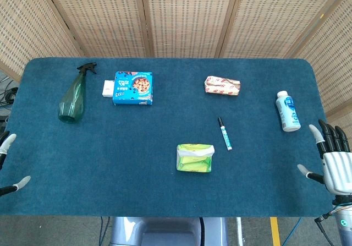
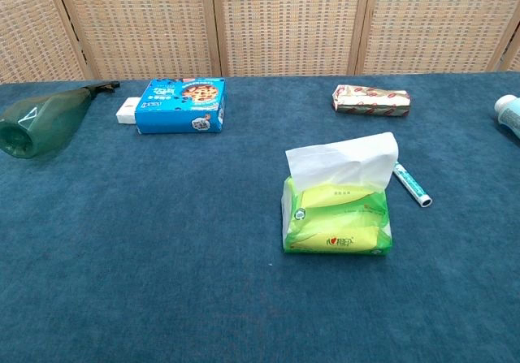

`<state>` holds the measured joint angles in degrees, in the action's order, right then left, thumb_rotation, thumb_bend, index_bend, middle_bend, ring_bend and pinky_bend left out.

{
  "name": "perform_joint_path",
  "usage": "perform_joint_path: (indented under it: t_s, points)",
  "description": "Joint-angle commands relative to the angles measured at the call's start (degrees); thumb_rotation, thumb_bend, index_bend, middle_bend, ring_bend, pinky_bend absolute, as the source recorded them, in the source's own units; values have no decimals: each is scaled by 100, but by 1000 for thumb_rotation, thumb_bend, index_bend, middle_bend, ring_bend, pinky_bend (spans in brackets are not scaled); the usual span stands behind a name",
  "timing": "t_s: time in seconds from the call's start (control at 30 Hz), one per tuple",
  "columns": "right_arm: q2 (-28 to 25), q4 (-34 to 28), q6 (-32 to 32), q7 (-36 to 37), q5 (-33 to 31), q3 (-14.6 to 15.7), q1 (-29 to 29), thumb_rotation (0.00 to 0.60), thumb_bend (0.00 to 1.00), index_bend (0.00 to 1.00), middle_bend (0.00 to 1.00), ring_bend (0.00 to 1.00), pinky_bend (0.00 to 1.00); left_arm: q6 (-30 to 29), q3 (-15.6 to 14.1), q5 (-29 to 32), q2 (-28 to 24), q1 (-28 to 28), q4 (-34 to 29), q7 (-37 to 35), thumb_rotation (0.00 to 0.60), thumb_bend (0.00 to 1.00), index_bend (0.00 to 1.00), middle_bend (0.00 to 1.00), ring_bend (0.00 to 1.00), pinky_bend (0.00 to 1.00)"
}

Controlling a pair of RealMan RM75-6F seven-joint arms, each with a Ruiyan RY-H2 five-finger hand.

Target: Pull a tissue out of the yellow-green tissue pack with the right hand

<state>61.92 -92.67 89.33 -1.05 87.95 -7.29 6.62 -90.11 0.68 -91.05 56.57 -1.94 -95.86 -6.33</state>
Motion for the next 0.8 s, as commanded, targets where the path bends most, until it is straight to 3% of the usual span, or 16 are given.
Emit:
perform_joint_path:
  t_s: [0.03, 0.37, 0.6, 0.8]
  points:
    - [-2, 1, 2, 16, 14, 6, 0, 600, 0, 0, 0, 0, 0, -4, 3, 1, 2, 1, 4, -7, 600, 0, 0, 0, 0, 0]
    - [-223, 9, -491, 644, 386, 140, 318, 600, 0, 0, 0, 0, 0, 72, 21, 58, 10, -36, -12, 12, 600, 0, 0, 0, 0, 0]
    - [-588, -218, -1534, 1657, 1267, 201, 1351, 600, 0, 0, 0, 0, 20, 204, 86, 222, 1, -100, -31, -3, 600, 0, 0, 0, 0, 0]
    - [-407, -506, -2694, 1585, 1293, 24, 2287, 600, 0, 21, 46, 0, 104, 343, 168, 433, -35, -159, -38, -98, 600, 0, 0, 0, 0, 0]
